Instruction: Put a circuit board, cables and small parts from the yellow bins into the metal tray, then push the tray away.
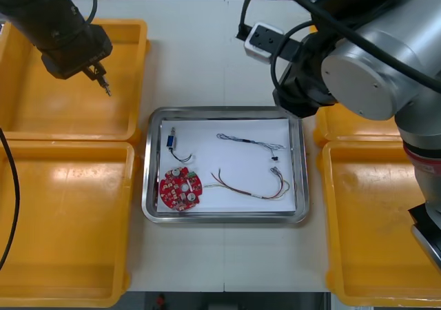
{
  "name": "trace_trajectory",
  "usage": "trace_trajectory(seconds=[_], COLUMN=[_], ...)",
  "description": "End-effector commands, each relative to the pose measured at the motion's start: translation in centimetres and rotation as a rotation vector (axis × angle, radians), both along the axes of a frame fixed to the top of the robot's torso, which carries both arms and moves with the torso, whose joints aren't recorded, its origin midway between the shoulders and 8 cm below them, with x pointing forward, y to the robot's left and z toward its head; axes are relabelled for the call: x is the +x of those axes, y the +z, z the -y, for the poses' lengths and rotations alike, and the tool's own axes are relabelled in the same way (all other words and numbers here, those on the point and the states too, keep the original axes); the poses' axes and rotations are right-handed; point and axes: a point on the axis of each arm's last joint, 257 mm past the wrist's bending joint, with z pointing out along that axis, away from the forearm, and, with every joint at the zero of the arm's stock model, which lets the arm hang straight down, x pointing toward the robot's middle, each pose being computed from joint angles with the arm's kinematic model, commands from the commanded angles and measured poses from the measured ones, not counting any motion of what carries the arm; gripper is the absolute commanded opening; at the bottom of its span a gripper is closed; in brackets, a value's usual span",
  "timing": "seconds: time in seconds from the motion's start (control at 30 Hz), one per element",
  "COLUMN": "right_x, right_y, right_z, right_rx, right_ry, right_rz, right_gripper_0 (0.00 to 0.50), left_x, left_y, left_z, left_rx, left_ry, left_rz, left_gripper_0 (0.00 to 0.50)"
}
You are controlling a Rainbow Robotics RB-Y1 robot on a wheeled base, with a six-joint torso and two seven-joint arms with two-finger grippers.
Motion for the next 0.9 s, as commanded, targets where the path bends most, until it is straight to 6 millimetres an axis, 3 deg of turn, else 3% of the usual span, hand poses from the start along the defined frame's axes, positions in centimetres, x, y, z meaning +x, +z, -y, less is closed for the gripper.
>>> trace_trajectory(seconds=[0.03,0.2,0.33,0.57,0.77,0.9], right_x=[-0.2,-1.1,-1.7,-3.8,-5.8,-7.4], right_y=[1.4,0.9,0.9,-0.2,-1.5,-2.7], right_z=[5.3,10.5,13.3,18.9,23.0,25.3], right_rx=[0.121,0.231,0.298,0.415,0.457,0.479], right_ry=[-0.178,-0.331,-0.412,-0.564,-0.661,-0.731], right_rz=[0.033,0.0,-0.02,-0.066,-0.096,-0.111], right_gripper_0=[0.5,0.5,0.5,0.5,0.5,0.5], left_x=[-0.9,-2.3,-3.0,-4.7,-5.3,-5.4], left_y=[4.6,5.6,5.1,1.4,-2.2,-5.2], left_z=[1.2,6.2,9.7,15.4,18.7,19.7], left_rx=[0.067,0.126,0.162,0.235,0.234,0.256], left_ry=[-0.099,-0.227,-0.306,-0.417,-0.469,-0.503], left_rz=[0.074,0.121,0.141,0.105,0.091,0.091], left_gripper_0=[0.0,0.0,0.001,0.001,0.001,0.0])
